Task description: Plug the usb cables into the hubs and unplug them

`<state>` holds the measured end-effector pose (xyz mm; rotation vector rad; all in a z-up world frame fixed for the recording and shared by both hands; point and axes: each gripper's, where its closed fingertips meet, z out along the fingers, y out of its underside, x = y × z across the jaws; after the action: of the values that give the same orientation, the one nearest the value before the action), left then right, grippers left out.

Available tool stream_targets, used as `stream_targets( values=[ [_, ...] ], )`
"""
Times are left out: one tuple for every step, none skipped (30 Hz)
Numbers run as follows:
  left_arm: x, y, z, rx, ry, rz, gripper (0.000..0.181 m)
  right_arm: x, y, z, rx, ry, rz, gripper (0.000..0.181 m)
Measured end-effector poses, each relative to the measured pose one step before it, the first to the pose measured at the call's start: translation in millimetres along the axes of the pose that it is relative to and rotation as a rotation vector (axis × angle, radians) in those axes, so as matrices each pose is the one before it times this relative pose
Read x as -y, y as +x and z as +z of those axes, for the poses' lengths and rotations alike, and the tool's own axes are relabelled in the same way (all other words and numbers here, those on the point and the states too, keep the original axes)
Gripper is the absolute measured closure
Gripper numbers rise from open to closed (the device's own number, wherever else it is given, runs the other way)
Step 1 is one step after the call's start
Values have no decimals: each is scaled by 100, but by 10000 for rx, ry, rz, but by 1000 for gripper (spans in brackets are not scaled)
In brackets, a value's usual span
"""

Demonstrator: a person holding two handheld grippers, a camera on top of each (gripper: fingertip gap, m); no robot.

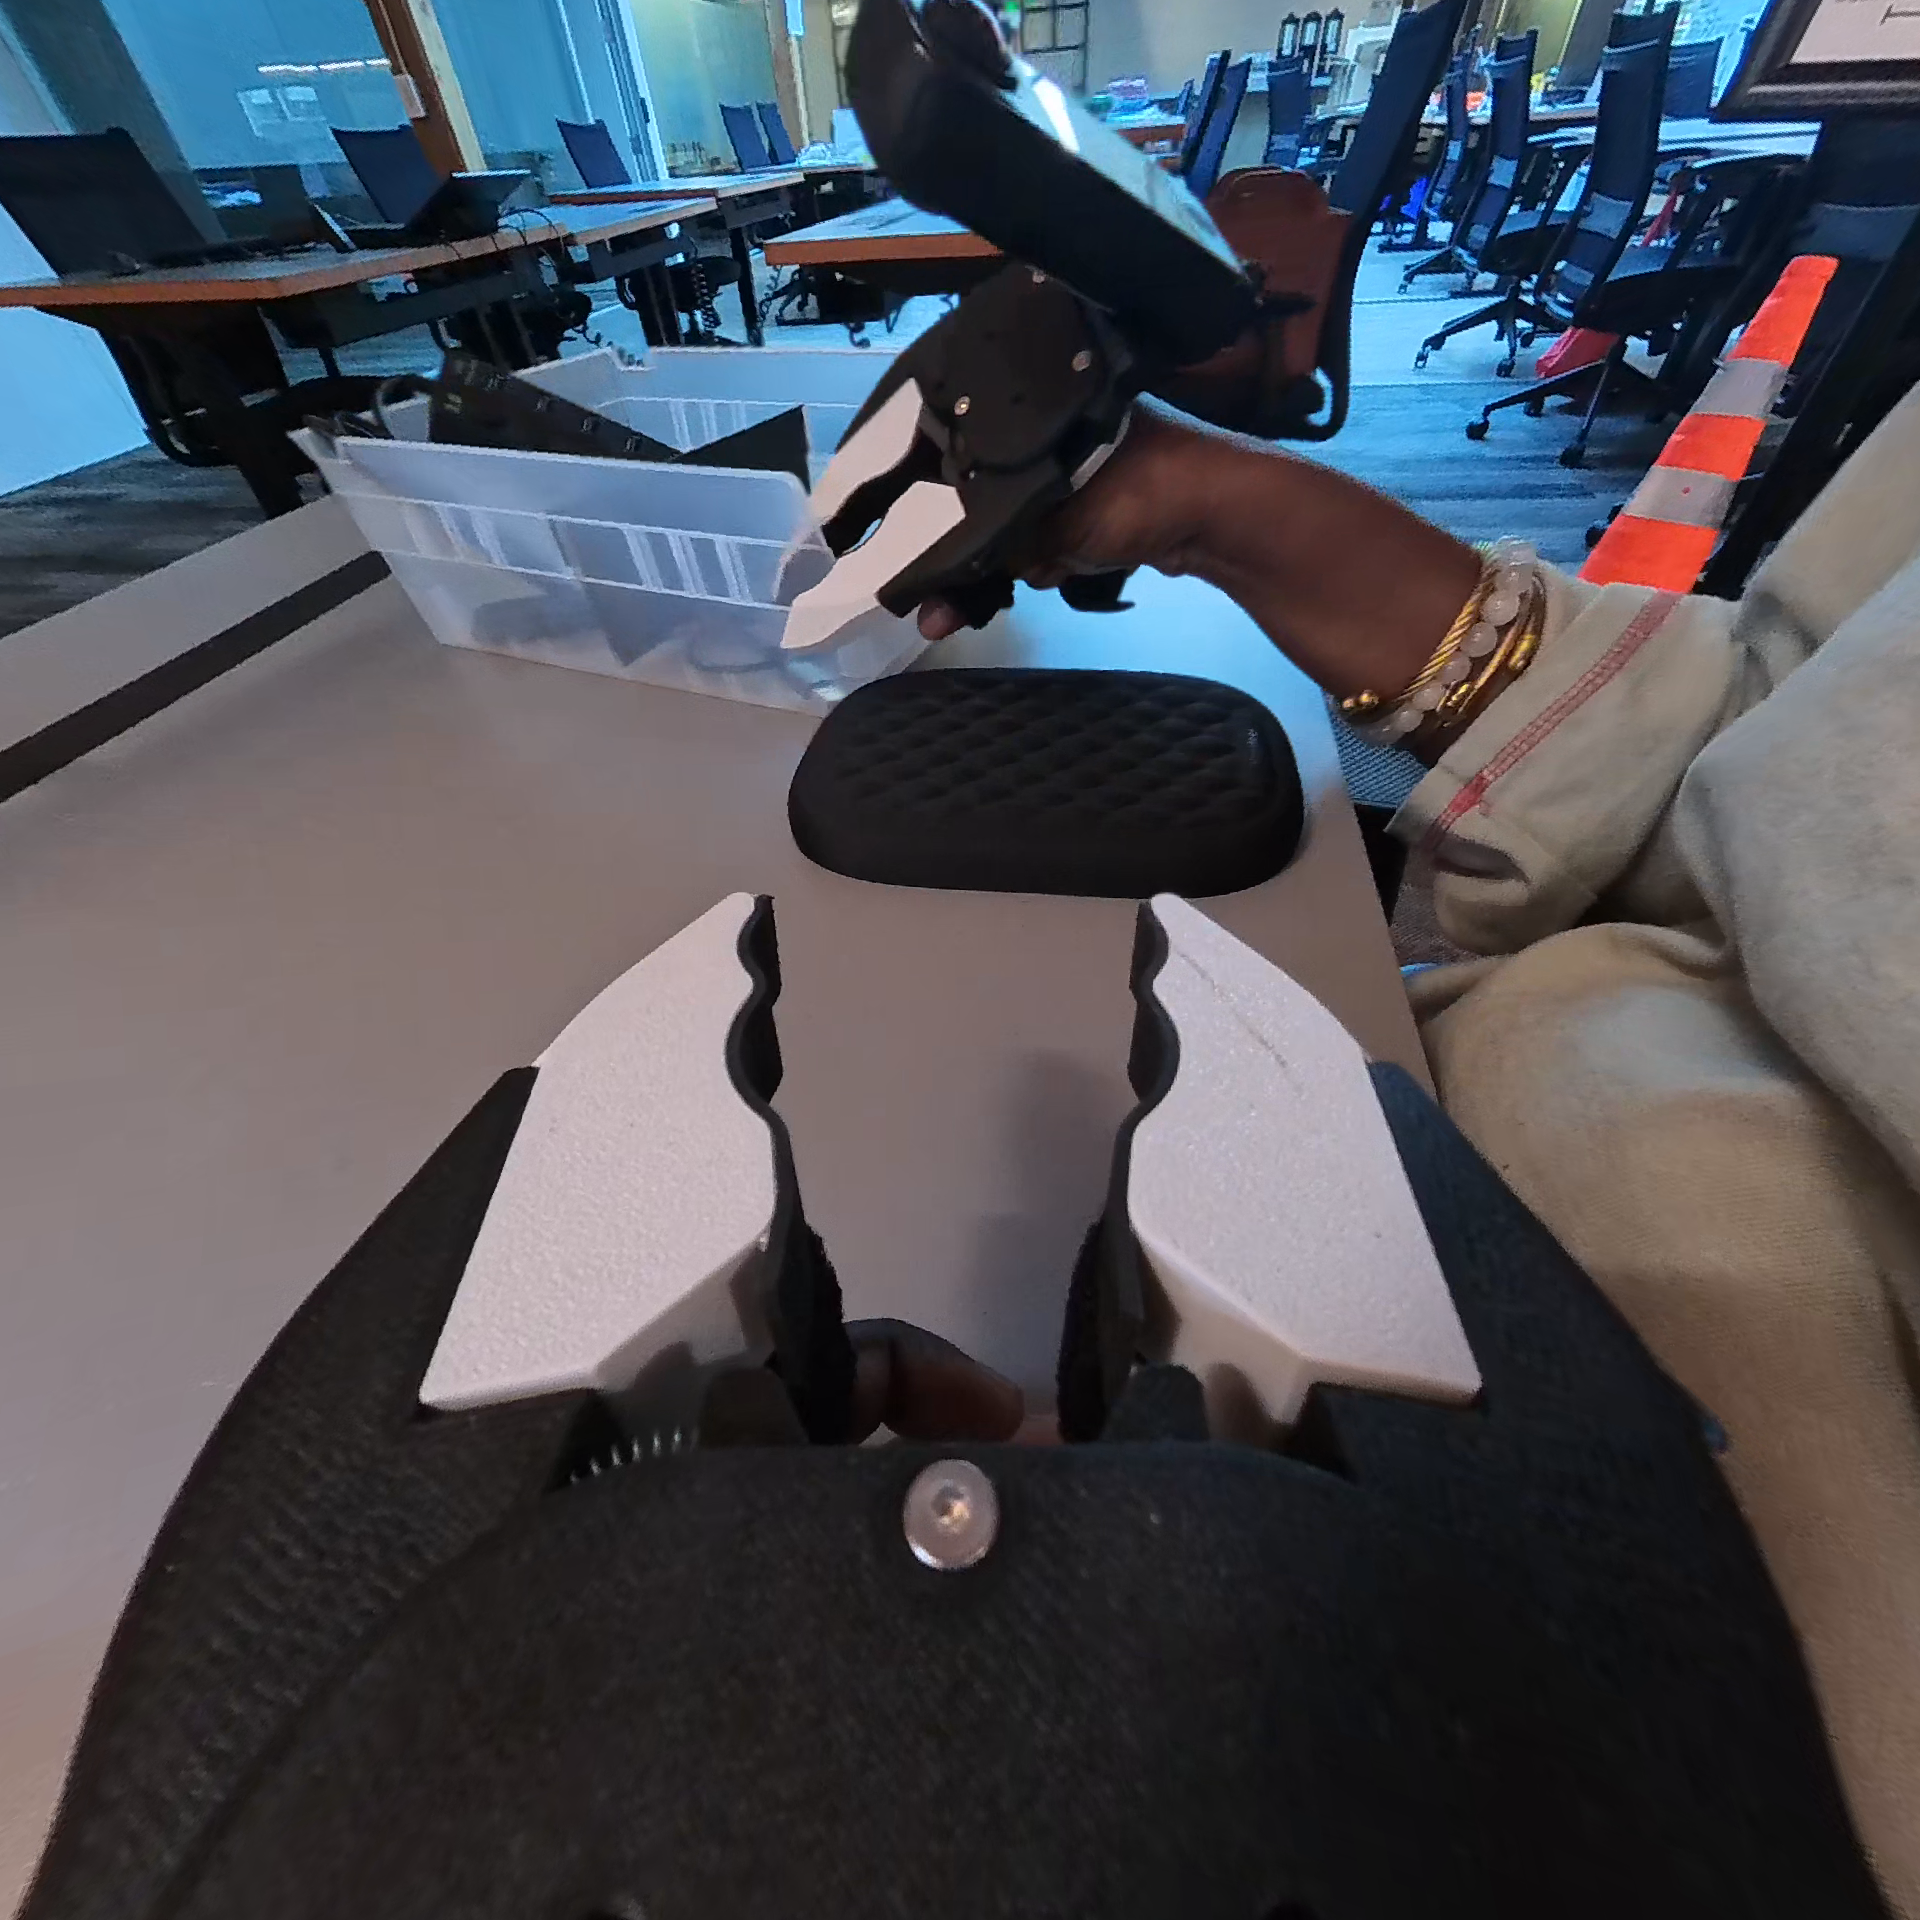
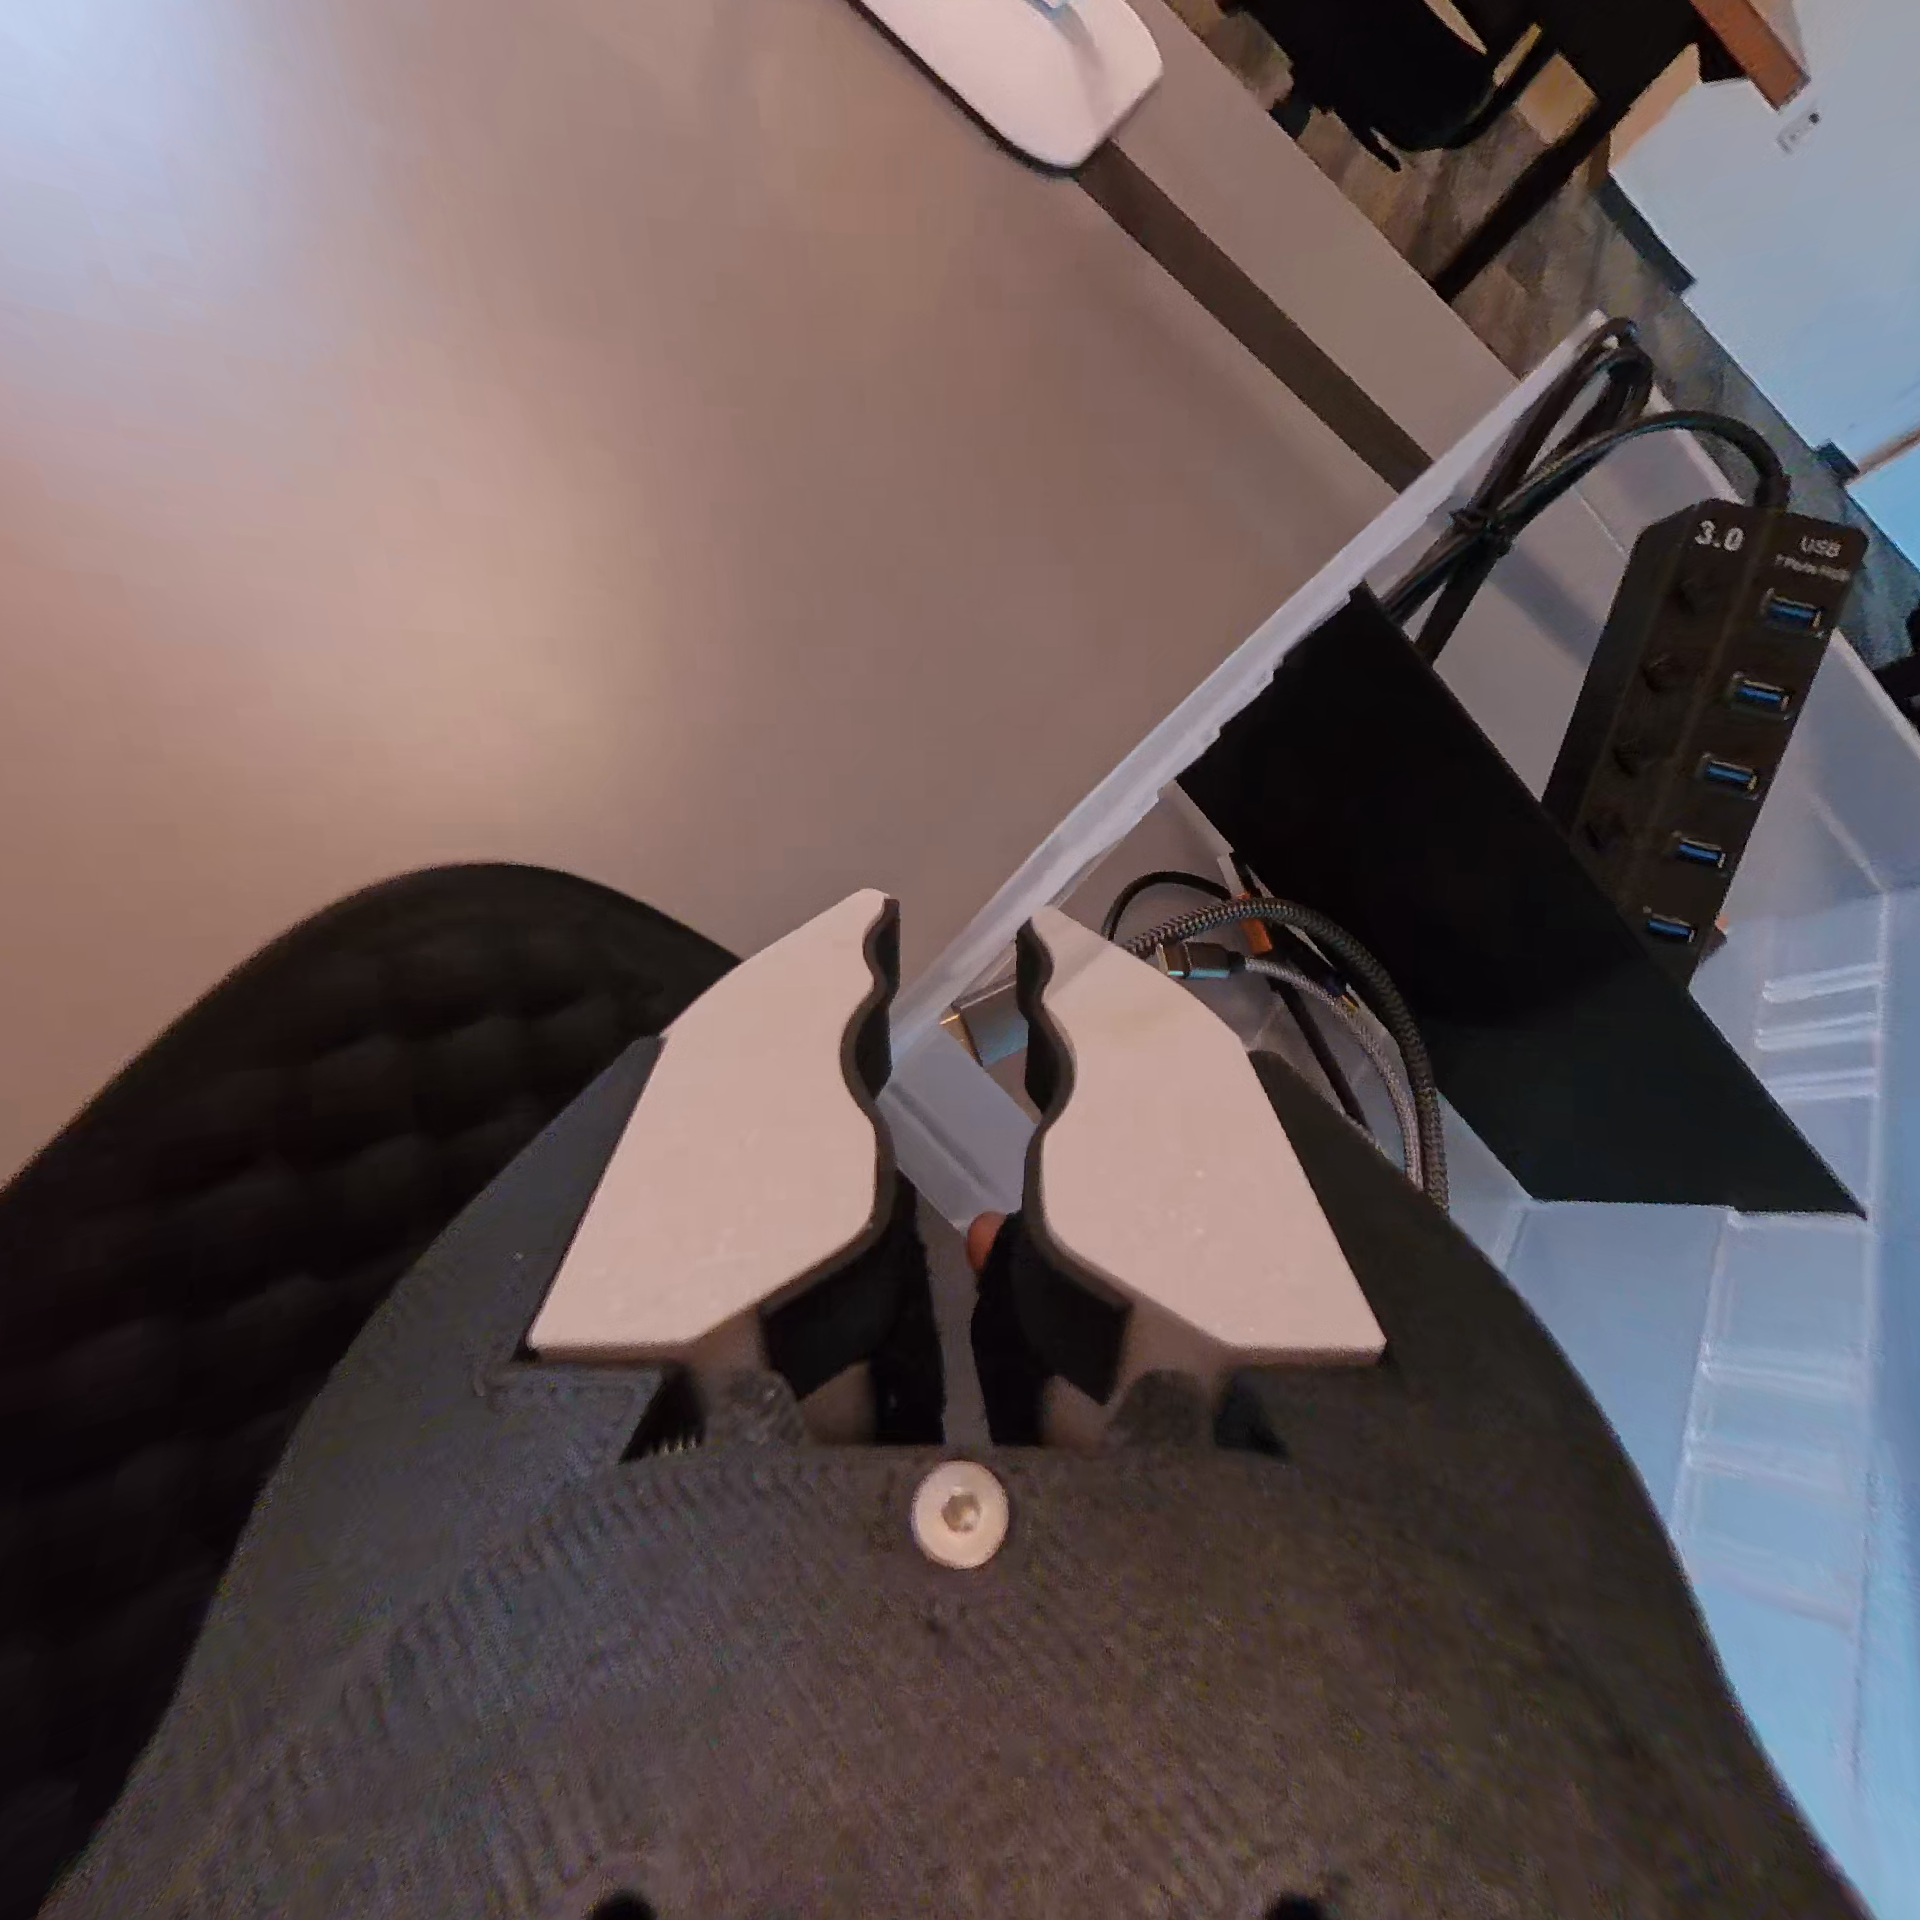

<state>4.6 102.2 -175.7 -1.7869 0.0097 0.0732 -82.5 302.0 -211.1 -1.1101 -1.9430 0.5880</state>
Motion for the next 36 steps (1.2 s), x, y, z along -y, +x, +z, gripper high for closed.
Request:
stream_targets(
  values=[
    [-29,46,30,-3,-36,55,116,470,-369,305,156,98,-70,159],
    [-41,67,37,-7,-40,64,116,511,-391,348,139,76,-70,159],
    [-44,68,35,-6,-43,60,116,516,-364,396,73,19,-82,158],
    [-55,51,30,-9,-41,47,116,519,-357,413,32,-21,-90,158],
    [-25,55,31,-9,-33,40,116,556,-389,418,40,-22,-89,158],
    [-16,37,20,-2,-23,37,116,588,-458,392,75,8,-111,158],
    [-3,34,2,-2,-8,40,116,640,-540,383,110,46,-120,158],
    [23,32,-10,5,8,42,116,656,-597,351,132,66,-101,158],
    [19,46,-13,1,13,45,116,660,-637,320,144,70,-98,158],
    [55,71,-36,-17,30,53,116,667,-693,290,159,75,-112,158],
    [93,60,-57,-7,58,63,116,670,-744,270,176,82,-110,158],
    [134,64,-91,8,96,84,116,684,-790,247,192,90,-107,158],
    [238,133,-160,-20,164,129,117,715,-851,245,205,95,-125,158],
    [349,191,-215,-53,256,180,118,777,-893,274,213,100,-135,158],
    [470,200,-276,-55,353,204,118,831,-944,326,213,105,-119,158],
    [626,159,-374,-42,459,199,118,891,-952,385,199,97,-101,158],
    [871,68,-482,3,603,216,119,942,-968,444,177,80,-121,158],
    [1158,-79,-594,110,710,276,120,967,-988,483,179,69,-175,157],
    [1303,-247,-682,203,618,248,122,991,-980,489,200,57,-199,157],
    [1317,-338,-710,200,416,130,123,995,-962,513,209,53,-184,156],
    [1308,-394,-763,200,264,48,123,1015,-939,544,219,86,-174,155],
    [1306,-390,-828,220,200,110,123,1032,-916,575,230,149,-197,154],
    [1301,-406,-935,263,166,247,123,1004,-849,563,218,161,-215,153],
    [1208,-480,-1038,326,111,355,123,927,-769,552,194,110,-206,153],
    [1035,-600,-1142,375,-4,391,123,844,-687,513,179,67,-202,152],
    [807,-798,-1244,445,-122,363,123,787,-601,476,168,48,-183,152],
    [562,-996,-1333,524,-226,316,123,745,-522,476,147,46,-141,152],
    [270,-1197,-1409,596,-340,292,124,720,-468,480,119,73,-113,152],
    [42,-1348,-1458,654,-402,279,124,730,-434,495,102,108,-99,152],
    [-101,-1451,-1499,680,-402,261,124,726,-409,500,93,128,-78,152],
    [-135,-1494,-1492,671,-329,204,123,693,-367,517,75,131,-71,152],
    [-146,-1522,-1460,659,-243,105,123,668,-320,512,53,127,-108,152],
    [-197,-1582,-1409,654,-217,11,123,645,-312,521,54,122,-167,152],
    [-353,-1599,-1339,648,-265,-12,123,615,-290,505,75,110,-186,151],
    [-489,-1531,-1261,594,-294,25,123,577,-267,470,97,86,-141,151],
    [-529,-1447,-1175,551,-263,15,122,506,-234,427,101,59,-91,151]
  ],
)
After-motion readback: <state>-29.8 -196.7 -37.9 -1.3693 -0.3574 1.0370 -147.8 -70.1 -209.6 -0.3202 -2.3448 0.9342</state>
